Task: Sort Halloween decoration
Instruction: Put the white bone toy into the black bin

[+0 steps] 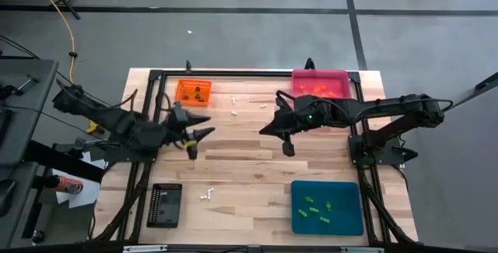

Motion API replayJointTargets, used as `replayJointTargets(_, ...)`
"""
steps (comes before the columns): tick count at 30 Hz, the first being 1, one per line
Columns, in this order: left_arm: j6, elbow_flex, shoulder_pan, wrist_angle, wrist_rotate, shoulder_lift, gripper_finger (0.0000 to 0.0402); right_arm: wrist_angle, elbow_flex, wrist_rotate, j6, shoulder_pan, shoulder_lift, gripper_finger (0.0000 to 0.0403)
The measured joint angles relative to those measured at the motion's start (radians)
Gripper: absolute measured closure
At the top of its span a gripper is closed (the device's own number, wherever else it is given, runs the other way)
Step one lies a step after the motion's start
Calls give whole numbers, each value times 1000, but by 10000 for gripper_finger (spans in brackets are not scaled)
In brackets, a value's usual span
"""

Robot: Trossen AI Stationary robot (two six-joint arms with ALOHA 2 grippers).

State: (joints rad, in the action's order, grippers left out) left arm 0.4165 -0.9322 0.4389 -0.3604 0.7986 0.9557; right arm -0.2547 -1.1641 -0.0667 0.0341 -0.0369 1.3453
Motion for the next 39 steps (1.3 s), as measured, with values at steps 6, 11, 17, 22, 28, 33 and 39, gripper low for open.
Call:
replayJointTargets(6, -139, 185, -111, 450, -268, 7, 241, 0, 0, 21, -19, -17, 0, 403)
replayJointTargets(11, -140, 264, -144, 619, -292, 20, 249, 67, 0, 23, -32, -16, 0, 403)
replayJointTargets(17, -199, 267, -166, 627, -292, 21, 257, 446, 113, 36, -43, -16, 0, 403)
replayJointTargets(22, -209, 267, -185, 628, -294, 21, 259, 772, 325, 155, -142, -31, -22, 403)
replayJointTargets(28, -245, 266, -205, 628, -306, 21, 259, 863, 491, 302, -312, -51, -113, 403)
replayJointTargets(33, -253, 265, -257, 652, -420, 57, 259, 840, 498, 300, -339, -51, -133, 403)
replayJointTargets(39, -211, 266, -289, 721, -490, 146, 259, 749, 473, 295, -313, -36, -132, 403)
